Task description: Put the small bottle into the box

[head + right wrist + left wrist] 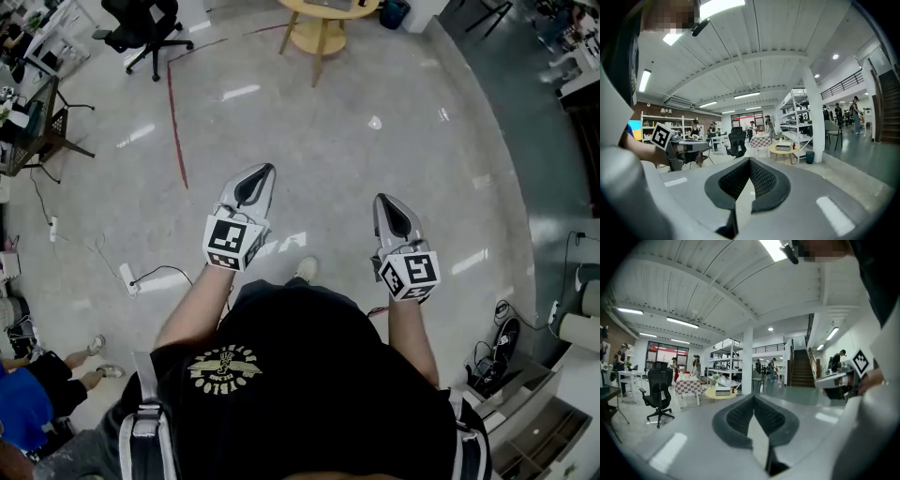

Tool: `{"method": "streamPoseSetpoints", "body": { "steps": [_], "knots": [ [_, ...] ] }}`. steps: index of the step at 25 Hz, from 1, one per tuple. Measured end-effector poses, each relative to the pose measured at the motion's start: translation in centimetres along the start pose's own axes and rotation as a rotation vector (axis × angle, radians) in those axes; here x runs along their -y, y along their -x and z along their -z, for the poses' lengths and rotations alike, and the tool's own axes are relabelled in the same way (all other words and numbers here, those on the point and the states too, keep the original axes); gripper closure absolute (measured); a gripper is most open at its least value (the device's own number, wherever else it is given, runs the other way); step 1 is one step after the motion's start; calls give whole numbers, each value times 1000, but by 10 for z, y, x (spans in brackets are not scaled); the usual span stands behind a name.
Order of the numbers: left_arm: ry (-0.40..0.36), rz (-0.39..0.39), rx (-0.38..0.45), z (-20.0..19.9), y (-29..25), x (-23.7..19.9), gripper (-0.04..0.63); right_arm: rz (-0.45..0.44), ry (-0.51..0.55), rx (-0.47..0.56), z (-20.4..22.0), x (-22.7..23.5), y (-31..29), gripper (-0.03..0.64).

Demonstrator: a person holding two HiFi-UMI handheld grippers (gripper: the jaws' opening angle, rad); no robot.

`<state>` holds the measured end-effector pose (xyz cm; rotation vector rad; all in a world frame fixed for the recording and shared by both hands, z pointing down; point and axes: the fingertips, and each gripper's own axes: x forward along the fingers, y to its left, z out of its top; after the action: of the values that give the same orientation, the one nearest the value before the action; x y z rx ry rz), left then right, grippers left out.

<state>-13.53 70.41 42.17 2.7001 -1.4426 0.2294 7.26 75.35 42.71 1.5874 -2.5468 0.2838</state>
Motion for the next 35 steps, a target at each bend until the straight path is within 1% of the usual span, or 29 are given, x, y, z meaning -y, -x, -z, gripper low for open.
{"method": "streamPoseSetpoints", "body": {
  "steps": [3, 5, 9, 13, 17, 19, 23, 29, 33, 35],
  "knots": [
    [-22, -21, 23, -10, -6, 1, 595, -22, 11, 1, -2, 12, -4, 609],
    [-22, -33, 22, -10, -6, 0, 595, -19, 6, -4, -1, 21, -8, 609],
    [-7, -61, -5, 0, 5, -11, 595, -19, -24, -11, -2, 24, -16, 609],
    [38, -99, -25, 11, 11, -27, 595, -36, -42, -19, -1, 22, -25, 609],
    [45, -104, -33, 16, 5, -43, 595, -36, -49, -39, 1, 21, -41, 609],
    [50, -98, -43, 17, 1, -51, 595, -28, -60, -45, 1, 20, -49, 609],
    [34, -72, -39, 12, -15, -63, 595, -16, -66, -43, -2, 23, -68, 609],
    [42, -36, -52, 13, -40, -77, 595, 8, -86, -46, -7, 27, -85, 609],
    [36, 5, -49, 9, -65, -84, 595, 47, -82, -67, -5, 41, -98, 609],
    [35, 30, -43, 4, -79, -91, 595, 70, -79, -60, -12, 45, -106, 609]
  ]
}}
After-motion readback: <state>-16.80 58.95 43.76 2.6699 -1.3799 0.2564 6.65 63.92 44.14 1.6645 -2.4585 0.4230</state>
